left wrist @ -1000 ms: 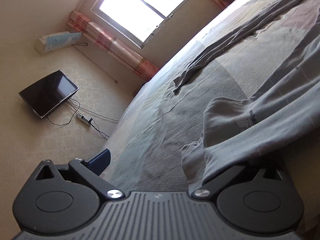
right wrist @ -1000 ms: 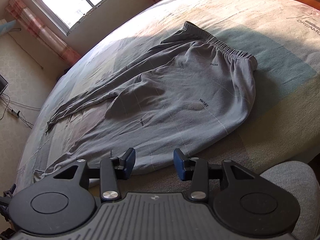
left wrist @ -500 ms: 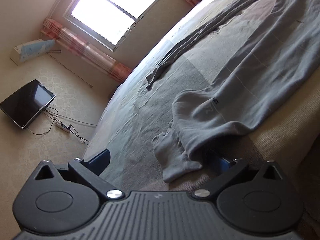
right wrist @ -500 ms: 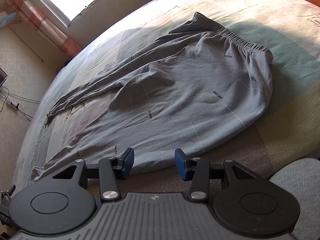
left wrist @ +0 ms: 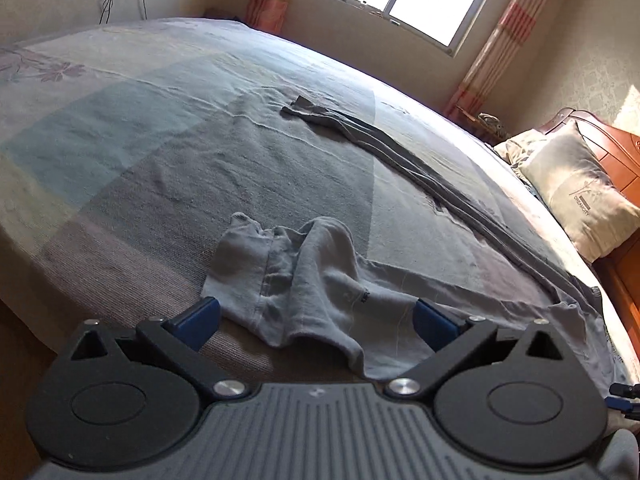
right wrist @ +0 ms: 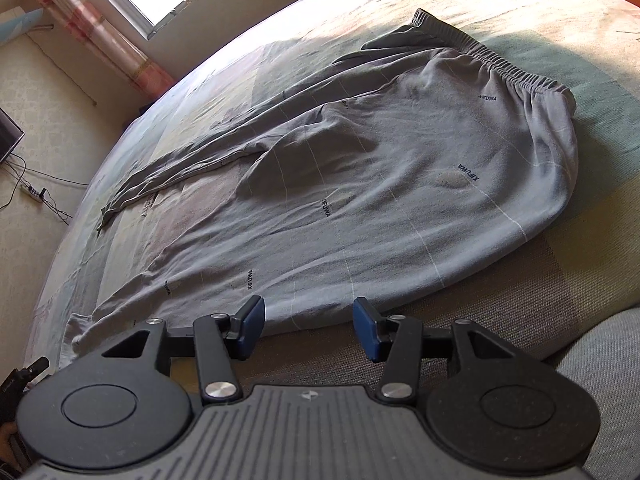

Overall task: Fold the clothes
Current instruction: 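Grasp the sweatpants hem with the left gripper and pull it straight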

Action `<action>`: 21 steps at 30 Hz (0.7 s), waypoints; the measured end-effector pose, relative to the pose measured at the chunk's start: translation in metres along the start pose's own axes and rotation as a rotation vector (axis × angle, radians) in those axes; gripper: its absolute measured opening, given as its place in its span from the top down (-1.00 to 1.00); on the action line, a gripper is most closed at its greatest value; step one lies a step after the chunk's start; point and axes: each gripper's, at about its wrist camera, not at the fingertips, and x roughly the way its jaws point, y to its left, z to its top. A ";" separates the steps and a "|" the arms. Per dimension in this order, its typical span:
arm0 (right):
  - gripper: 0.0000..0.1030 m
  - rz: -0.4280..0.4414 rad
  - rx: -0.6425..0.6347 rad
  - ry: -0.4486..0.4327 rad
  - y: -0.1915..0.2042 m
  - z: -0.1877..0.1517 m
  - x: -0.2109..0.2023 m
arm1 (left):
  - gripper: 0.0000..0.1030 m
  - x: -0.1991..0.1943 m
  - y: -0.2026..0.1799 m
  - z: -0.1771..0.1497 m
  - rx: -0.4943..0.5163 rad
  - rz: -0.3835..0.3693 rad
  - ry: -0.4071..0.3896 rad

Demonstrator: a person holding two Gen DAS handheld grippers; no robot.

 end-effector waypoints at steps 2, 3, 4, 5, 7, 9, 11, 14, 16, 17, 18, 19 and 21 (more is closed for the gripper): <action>-0.05 0.004 -0.007 0.003 0.002 -0.001 0.000 | -0.97 0.005 0.003 0.003 -0.016 0.004 0.009; -0.06 0.006 -0.011 0.004 0.003 -0.002 -0.001 | -0.97 0.006 0.005 0.005 -0.025 0.003 0.010; -0.06 0.009 -0.016 0.005 0.004 -0.002 -0.001 | -0.97 0.009 0.008 0.007 -0.056 -0.012 0.018; -0.06 0.013 -0.020 0.006 0.004 -0.003 -0.001 | -0.96 0.011 0.011 0.009 -0.089 -0.029 0.026; -0.06 0.014 -0.024 0.010 0.006 -0.004 0.000 | -0.95 0.016 0.021 0.011 -0.195 -0.078 0.039; -0.06 0.015 -0.027 0.014 0.007 -0.005 0.001 | -0.94 0.021 0.034 0.009 -0.323 -0.112 0.045; -0.06 0.014 -0.032 0.018 0.009 -0.005 0.003 | -0.94 0.025 0.048 0.004 -0.451 -0.145 0.048; -0.06 0.010 -0.039 0.023 0.011 -0.006 0.005 | -0.94 0.030 0.059 0.005 -0.524 -0.170 0.041; -0.06 0.008 -0.038 0.028 0.011 -0.007 0.006 | -0.94 0.035 0.062 0.009 -0.542 -0.165 0.038; -0.06 0.008 -0.036 0.030 0.010 -0.008 0.007 | -0.94 0.038 0.062 0.012 -0.539 -0.156 0.038; -0.06 0.008 -0.033 0.033 0.010 -0.008 0.009 | -0.94 0.041 0.062 0.015 -0.533 -0.152 0.032; -0.06 0.008 -0.030 0.036 0.009 -0.009 0.010 | -0.94 0.045 0.064 0.017 -0.534 -0.155 0.015; -0.07 0.009 -0.025 0.040 0.008 -0.011 0.013 | -0.95 0.051 0.068 0.020 -0.538 -0.162 -0.017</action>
